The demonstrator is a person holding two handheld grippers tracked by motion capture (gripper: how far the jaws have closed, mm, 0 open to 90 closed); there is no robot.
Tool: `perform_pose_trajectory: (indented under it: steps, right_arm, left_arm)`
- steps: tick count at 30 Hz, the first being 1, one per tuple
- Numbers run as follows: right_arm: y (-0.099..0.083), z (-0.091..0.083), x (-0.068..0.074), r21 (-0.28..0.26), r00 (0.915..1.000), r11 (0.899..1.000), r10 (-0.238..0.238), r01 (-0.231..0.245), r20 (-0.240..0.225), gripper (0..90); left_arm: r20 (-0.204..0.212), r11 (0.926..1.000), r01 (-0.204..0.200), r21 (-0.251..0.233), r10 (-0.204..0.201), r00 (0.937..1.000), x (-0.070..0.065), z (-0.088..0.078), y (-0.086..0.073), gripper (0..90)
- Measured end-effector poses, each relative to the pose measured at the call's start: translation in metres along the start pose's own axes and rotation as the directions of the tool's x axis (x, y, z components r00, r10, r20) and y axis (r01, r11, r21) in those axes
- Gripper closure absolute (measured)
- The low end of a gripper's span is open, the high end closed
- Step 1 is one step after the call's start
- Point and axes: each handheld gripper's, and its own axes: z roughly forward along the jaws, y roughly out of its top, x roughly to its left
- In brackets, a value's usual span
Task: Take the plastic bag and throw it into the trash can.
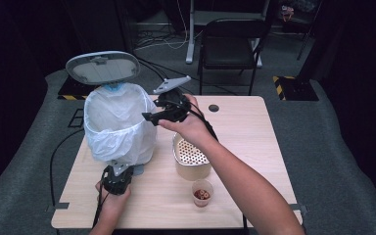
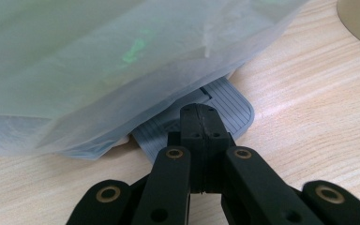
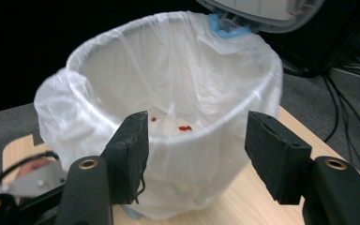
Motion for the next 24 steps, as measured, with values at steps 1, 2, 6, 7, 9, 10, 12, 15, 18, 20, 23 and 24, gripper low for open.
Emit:
perform_pose_trajectory:
  steps: [1,2,6,7,9,10,12,15,18,20,23,24]
  right_arm:
    - [-0.004,-0.005,-0.001,-0.001,0.9999,1.0,-0.01,0.01,0.011,40.0]
    - [-0.008,-0.009,-0.002,0.001,0.9998,1.0,-0.014,0.014,0.016,40.0]
    - [-0.024,-0.022,-0.004,0.002,1.0,1.0,0.004,-0.004,0.008,40.2]
    - [-0.027,-0.025,-0.004,0.009,1.0,1.0,0.001,-0.001,0.006,40.2]
    - [-0.035,-0.03,-0.003,0.01,0.9999,1.0,0.009,-0.009,0.011,40.2]
    - [-0.038,-0.033,-0.004,0.014,0.9999,1.0,0.008,-0.009,0.014,40.3]
    - [-0.045,-0.037,-0.004,0.016,0.9996,1.0,0.016,-0.016,0.022,40.3]
    - [-0.055,-0.044,-0.006,0.017,0.9992,1.0,0.017,-0.018,0.035,40.1]
    - [-0.067,-0.051,-0.008,0.014,0.9983,1.0,0.023,-0.023,0.053,39.5]
    - [-0.078,-0.056,-0.009,-0.003,0.9968,0.999,0.036,-0.036,0.072,38.1]
    - [-0.091,-0.061,-0.008,0.0,0.9941,0.999,0.049,-0.05,0.096,36.5]
    - [-0.097,-0.063,-0.009,-0.004,0.9936,0.999,0.052,-0.052,0.101,36.4]
  left_arm:
    - [-0.002,1.0,-0.009,0.002,0.009,1.0,0.001,0.0,0.0,90.0]
    - [0.0,1.0,-0.003,-0.002,0.003,1.0,0.0,0.0,0.0,90.0]
    - [0.01,0.9998,-0.003,0.02,0.003,0.9999,0.001,-0.001,0.0,90.0]
    - [0.009,0.9999,-0.002,0.017,0.002,1.0,0.001,-0.001,0.0,90.0]
    - [0.009,0.9998,0.001,0.018,-0.001,1.0,0.0,-0.001,0.0,90.0]
    - [0.013,0.9998,-0.017,0.014,0.016,0.9998,0.001,-0.001,0.0,90.0]
    - [0.014,0.9998,-0.016,0.013,0.016,0.9998,0.001,-0.001,0.0,90.0]
    - [0.014,0.9998,-0.015,0.013,0.015,0.9998,0.001,-0.001,0.0,90.0]
    - [0.018,0.9998,-0.018,0.014,0.017,0.9997,0.001,-0.001,0.0,90.0]
    - [0.018,0.9998,-0.017,0.014,0.017,0.9997,0.001,-0.001,0.0,90.0]
    - [0.016,0.9997,-0.018,0.015,0.018,0.9997,0.001,-0.001,0.0,90.0]
    - [0.018,0.9997,-0.017,0.015,0.017,0.9997,0.001,-0.001,0.0,90.0]
